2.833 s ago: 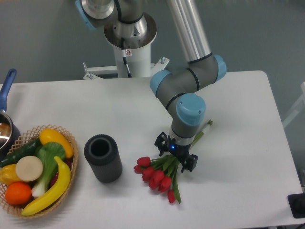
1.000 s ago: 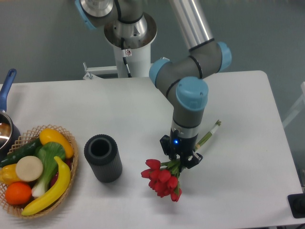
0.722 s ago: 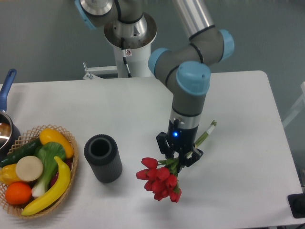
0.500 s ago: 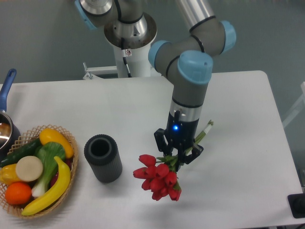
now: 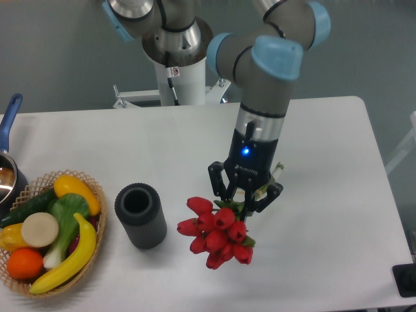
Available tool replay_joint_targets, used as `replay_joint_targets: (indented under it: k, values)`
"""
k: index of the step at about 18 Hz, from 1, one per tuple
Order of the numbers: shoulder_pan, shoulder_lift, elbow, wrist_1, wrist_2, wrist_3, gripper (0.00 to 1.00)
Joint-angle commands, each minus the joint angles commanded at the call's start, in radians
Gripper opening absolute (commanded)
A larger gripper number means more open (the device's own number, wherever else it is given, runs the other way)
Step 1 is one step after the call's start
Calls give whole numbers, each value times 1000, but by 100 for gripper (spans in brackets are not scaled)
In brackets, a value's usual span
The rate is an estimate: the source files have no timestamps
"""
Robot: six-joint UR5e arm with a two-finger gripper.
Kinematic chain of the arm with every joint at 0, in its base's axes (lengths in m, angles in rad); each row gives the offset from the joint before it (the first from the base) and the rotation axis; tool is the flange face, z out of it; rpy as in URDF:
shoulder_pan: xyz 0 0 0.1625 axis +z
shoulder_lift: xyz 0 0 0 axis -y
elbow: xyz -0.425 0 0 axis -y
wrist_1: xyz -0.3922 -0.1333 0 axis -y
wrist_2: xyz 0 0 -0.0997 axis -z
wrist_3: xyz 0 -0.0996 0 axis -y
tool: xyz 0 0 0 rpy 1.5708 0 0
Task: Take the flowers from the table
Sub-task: 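Lift the held tulip bundle up off the table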
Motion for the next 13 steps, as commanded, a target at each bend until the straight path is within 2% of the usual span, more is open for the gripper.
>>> replay_joint_targets:
  k: [5, 13]
  values:
    - [46, 14, 2, 0, -66, 0, 36]
    - [63, 28, -3, 0, -72, 0, 36]
